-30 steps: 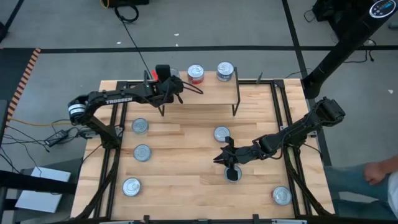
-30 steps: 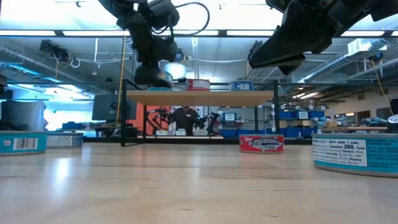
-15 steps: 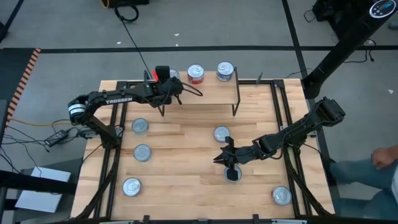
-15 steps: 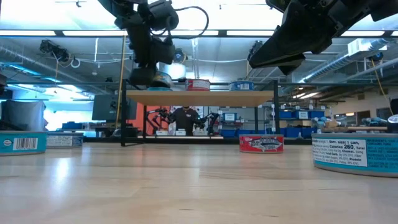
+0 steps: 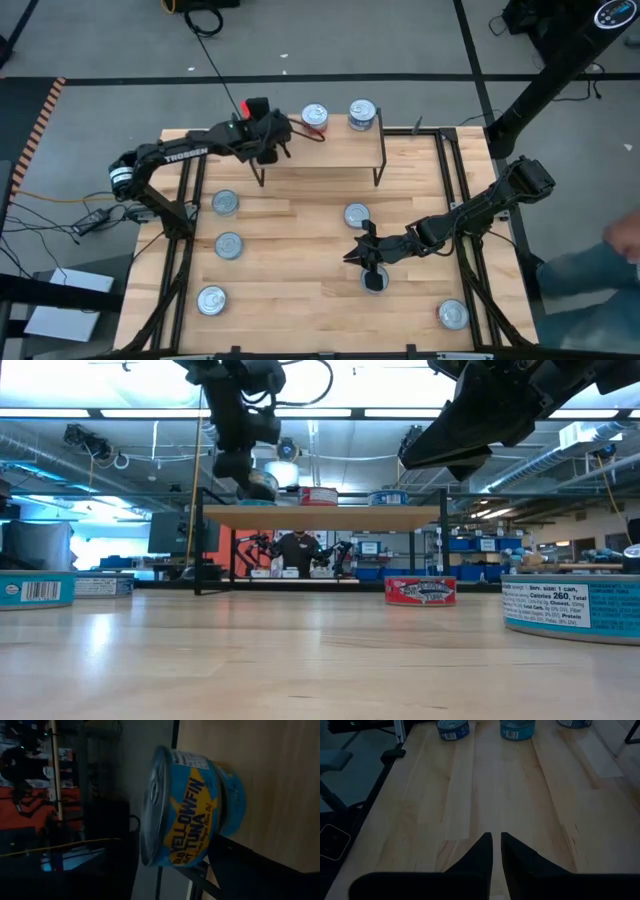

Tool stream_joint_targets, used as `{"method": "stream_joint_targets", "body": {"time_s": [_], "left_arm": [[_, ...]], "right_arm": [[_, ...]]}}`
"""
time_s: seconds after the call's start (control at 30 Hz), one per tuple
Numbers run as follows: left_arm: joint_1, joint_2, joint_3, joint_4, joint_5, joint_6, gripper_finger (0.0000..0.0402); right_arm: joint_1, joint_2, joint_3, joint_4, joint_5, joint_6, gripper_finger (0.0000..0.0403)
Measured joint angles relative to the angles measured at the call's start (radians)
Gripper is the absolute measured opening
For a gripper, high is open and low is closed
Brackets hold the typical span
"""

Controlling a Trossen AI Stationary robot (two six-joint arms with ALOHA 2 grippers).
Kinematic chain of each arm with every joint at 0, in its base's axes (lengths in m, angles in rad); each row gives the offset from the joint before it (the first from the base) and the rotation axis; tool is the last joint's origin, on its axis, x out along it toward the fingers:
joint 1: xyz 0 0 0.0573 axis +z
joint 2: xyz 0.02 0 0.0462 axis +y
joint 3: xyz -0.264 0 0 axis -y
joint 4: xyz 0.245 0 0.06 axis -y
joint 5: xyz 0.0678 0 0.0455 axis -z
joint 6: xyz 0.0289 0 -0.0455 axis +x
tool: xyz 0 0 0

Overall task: Stack canned seafood by type on shelf
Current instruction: Stack the yellow blue tuna can on top of the other yellow blue tuna can on the shelf

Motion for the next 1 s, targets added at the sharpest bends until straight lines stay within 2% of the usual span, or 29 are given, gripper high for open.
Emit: {"method": "stream_joint_targets", "body": {"time_s": [0.27, 0.5, 0.6, 1.0], "left_arm": [[0.026, 0.006, 0.002, -0.04, 0.071, -0.028, 0.0231], [0.032, 0.006, 0.002, -0.054, 0.085, -0.034, 0.0231], [0.043, 0.006, 0.002, -0.054, 0.127, -0.044, 0.0231], [0.07, 0.006, 0.002, -0.042, 0.129, -0.061, 0.0231]], "right_arm": [[0.001, 0.0, 0.0, 0.0, -0.004, 0.0, 0.005], [0.001, 0.0, 0.0, 0.0, -0.009, 0.001, 0.005], [0.001, 0.0, 0.0, 0.0, -0.008, 0.001, 0.005], [0.001, 0.0, 0.0, 0.0, -0.011, 0.004, 0.005]]}}
